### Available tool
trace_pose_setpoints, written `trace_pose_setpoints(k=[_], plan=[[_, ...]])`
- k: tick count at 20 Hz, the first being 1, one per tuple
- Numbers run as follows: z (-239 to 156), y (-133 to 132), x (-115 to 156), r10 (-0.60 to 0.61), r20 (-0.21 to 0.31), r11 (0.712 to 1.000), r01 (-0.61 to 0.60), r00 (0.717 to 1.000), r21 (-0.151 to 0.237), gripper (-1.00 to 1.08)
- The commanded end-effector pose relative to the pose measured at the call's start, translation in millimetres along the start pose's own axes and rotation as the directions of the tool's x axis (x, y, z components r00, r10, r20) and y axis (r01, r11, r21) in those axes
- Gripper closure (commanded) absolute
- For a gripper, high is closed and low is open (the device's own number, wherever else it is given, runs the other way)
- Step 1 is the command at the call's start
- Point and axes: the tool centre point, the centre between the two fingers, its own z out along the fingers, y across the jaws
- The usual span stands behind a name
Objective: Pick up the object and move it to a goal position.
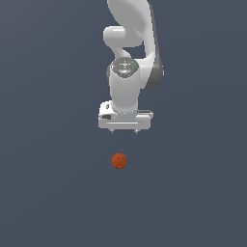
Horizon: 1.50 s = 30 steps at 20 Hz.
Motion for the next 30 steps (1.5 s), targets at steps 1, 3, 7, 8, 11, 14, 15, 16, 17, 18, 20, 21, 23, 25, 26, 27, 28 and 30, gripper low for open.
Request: trace_pose_setpoints(k=[1, 3, 7, 8, 11, 14, 15, 16, 17, 18, 20, 21, 23, 25, 26, 27, 28, 30], plan=[[0.0, 0.0, 0.0, 0.000, 0.000, 1.000, 0.000, 1.000, 0.000, -0.92], [-0.1, -2.7, -0.6, -0.005, 0.002, 1.000, 0.005, 1.000, -0.001, -0.92], [-0.6, -21.2, -5.3, -0.042, 0.016, 0.999, 0.042, 0.999, -0.007, -0.92], [-0.8, -24.7, -6.3, -0.049, 0.019, 0.999, 0.049, 0.999, -0.009, -0.92], [-0.9, -27.2, -7.0, -0.054, 0.021, 0.999, 0.054, 0.998, -0.010, -0.92], [-0.5, -26.0, -6.2, -0.058, 0.020, 0.998, 0.058, 0.998, -0.009, -0.92], [-0.2, -26.0, -5.8, -0.063, 0.020, 0.998, 0.063, 0.998, -0.010, -0.92], [0.1, -25.9, -5.2, -0.069, 0.020, 0.998, 0.069, 0.997, -0.010, -0.92], [0.5, -25.7, -4.6, -0.076, 0.020, 0.997, 0.077, 0.997, -0.010, -0.92], [1.0, -25.4, -3.8, -0.085, 0.020, 0.996, 0.085, 0.996, -0.010, -0.92], [2.2, -24.5, -1.8, -0.105, 0.020, 0.994, 0.105, 0.994, -0.010, -0.92], [3.0, -24.0, -0.7, -0.117, 0.020, 0.993, 0.117, 0.993, -0.010, -0.92], [4.6, -23.0, 1.9, -0.145, 0.020, 0.989, 0.145, 0.989, -0.010, -0.92], [6.6, -21.8, 4.9, -0.177, 0.020, 0.984, 0.177, 0.984, -0.010, -0.92], [7.7, -21.1, 6.6, -0.195, 0.020, 0.981, 0.195, 0.981, -0.010, -0.92], [8.9, -20.3, 8.4, -0.214, 0.020, 0.977, 0.215, 0.977, -0.010, -0.92], [10.2, -19.5, 10.3, -0.235, 0.020, 0.972, 0.235, 0.972, -0.010, -0.92], [13.1, -17.6, 14.4, -0.279, 0.020, 0.960, 0.279, 0.960, -0.009, -0.92]])
